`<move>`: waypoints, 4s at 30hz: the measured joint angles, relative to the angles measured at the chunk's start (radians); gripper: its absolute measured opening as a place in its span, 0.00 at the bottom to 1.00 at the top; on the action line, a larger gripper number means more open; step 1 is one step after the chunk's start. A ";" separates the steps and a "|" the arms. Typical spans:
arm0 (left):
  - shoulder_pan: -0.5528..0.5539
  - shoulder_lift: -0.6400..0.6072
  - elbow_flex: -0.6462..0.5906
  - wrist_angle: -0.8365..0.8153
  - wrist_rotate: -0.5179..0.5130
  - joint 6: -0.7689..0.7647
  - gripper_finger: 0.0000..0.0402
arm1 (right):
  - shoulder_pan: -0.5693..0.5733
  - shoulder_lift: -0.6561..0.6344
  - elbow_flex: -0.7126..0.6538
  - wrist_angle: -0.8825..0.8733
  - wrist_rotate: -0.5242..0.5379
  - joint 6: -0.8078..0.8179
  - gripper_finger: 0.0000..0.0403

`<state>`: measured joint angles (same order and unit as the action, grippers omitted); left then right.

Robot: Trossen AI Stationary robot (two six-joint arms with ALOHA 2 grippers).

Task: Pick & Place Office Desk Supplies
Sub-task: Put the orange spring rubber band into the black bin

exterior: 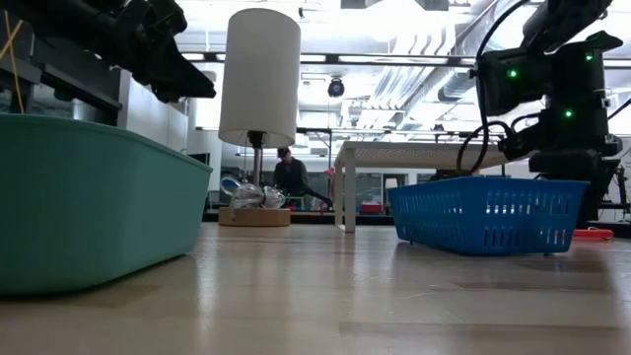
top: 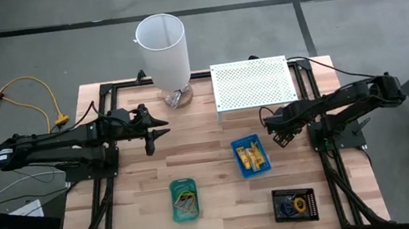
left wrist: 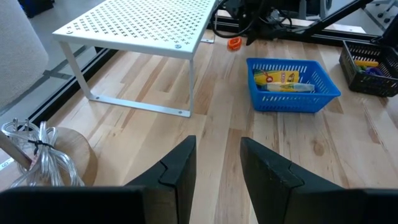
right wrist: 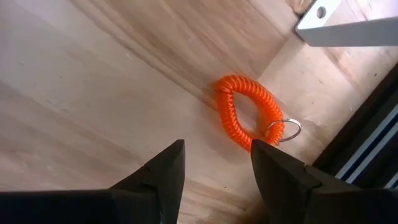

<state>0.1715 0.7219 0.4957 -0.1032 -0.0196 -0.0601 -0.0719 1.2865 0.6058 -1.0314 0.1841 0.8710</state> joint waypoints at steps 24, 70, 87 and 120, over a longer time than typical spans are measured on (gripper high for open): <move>0.000 0.000 0.000 0.000 0.000 0.000 0.30 | 0.000 0.047 -0.005 0.026 0.056 0.150 0.43; 0.000 0.000 0.000 0.000 0.000 0.000 0.30 | 0.016 0.143 -0.003 0.145 -0.033 0.143 0.38; 0.000 0.000 0.000 0.000 0.000 0.000 0.30 | -0.034 0.142 -0.003 0.189 -0.108 0.063 0.38; 0.000 0.000 0.000 0.000 0.000 0.000 0.30 | -0.033 0.100 -0.007 0.137 -0.054 0.029 0.10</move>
<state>0.1719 0.7219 0.4961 -0.1028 -0.0198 -0.0599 -0.1044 1.3863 0.5987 -0.8941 0.1301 0.9004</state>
